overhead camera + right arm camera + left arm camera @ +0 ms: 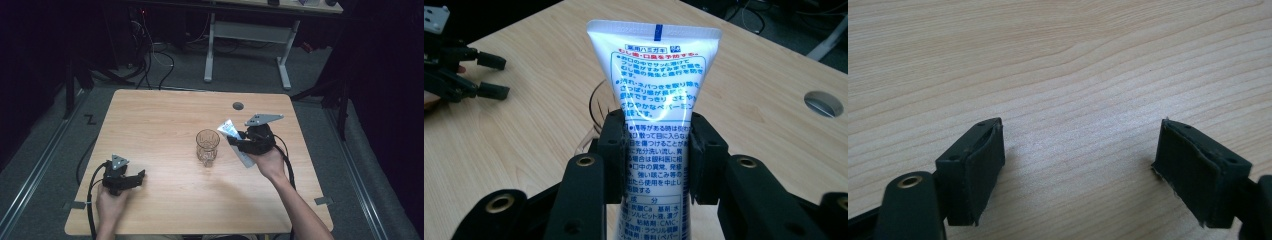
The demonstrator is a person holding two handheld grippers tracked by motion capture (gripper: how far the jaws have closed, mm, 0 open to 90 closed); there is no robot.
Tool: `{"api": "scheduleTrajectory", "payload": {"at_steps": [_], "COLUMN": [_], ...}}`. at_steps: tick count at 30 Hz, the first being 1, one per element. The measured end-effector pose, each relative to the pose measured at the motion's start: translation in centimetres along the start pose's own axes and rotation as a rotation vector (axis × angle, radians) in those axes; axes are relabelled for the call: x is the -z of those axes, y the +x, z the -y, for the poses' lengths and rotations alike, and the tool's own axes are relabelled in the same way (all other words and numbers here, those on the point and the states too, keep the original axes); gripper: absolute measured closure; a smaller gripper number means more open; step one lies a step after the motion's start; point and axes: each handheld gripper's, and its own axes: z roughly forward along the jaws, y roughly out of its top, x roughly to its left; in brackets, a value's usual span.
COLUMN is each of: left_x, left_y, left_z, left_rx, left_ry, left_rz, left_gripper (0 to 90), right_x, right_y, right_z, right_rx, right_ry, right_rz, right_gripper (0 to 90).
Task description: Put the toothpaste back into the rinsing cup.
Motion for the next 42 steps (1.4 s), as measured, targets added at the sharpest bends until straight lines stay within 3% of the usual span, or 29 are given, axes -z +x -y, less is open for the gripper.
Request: {"api": "scheduleTrajectory", "payload": {"at_steps": [21, 42], "left_x": [0.0, 0.0], "left_y": [0.0, 0.0], "left_z": [0.0, 0.0], "left_rx": [0.001, 0.004], "left_ry": [-0.001, -0.001], "left_rz": [-0.002, -0.003], "left_gripper": [20.4, 20.8], "right_x": [-2.9, -6.2], "right_y": [-0.8, -0.3], "right_z": [-3.6, -5.9], "right_rx": [-0.015, -0.009], "right_ry": [-0.089, -0.102], "right_rz": [-0.035, -0.035], "right_gripper": [65.8, 65.6]}}
